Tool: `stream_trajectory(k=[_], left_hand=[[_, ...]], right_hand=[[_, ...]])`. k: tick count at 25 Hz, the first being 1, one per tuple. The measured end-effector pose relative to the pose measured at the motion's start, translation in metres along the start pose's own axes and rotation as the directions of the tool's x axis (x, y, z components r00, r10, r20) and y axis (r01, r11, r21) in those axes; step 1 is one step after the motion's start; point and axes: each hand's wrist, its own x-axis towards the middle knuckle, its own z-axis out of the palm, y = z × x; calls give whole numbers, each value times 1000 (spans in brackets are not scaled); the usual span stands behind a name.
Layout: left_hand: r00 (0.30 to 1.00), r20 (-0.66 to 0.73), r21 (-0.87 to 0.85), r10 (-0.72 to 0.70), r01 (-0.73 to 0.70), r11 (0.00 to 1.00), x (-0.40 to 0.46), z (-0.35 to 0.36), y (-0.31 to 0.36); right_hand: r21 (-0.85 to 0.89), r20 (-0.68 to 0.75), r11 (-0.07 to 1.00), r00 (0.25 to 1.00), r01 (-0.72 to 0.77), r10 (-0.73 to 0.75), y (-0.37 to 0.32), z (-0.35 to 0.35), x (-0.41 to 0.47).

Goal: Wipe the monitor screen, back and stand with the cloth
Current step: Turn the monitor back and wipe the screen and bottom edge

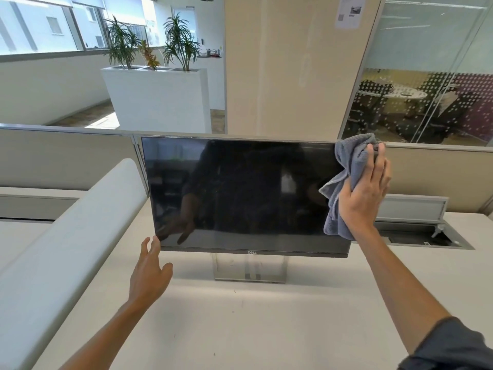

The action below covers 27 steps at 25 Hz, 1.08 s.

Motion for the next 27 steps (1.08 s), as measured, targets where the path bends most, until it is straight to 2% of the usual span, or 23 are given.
stream_trajectory(k=[2,4,8,10,14,18,23,27], left_hand=[[1000,4,-11,-6,6,1000,-1,-1,1],[1000,7,-29,-7,7,1000,-1,0,0],[1000,7,-70,-11,11,997,-1,0,-4],[1000,-3,-92,-10,9,996,-1,1,-6],[1000,-2,-138,-21,20,990,4,3,-13],[1000,-3,-189,11,-11,982,8,0,-16],[1000,1,-161,-6,6,987,6,4,-17],[1000,-17,-94,-1,-1,996,3,11,-11]], right_hand=[[-17,53,996,995,86,-85,-13,9,-19],[-30,138,967,959,253,-247,-28,23,-50],[56,342,867,806,495,-483,-84,57,-113],[120,407,832,738,541,-538,-126,76,-138],[204,455,810,680,549,-575,-204,113,-174],[255,493,761,598,596,-633,-242,136,-204],[287,502,733,555,616,-663,-215,131,-206],[180,501,809,656,559,-565,-148,107,-202]])
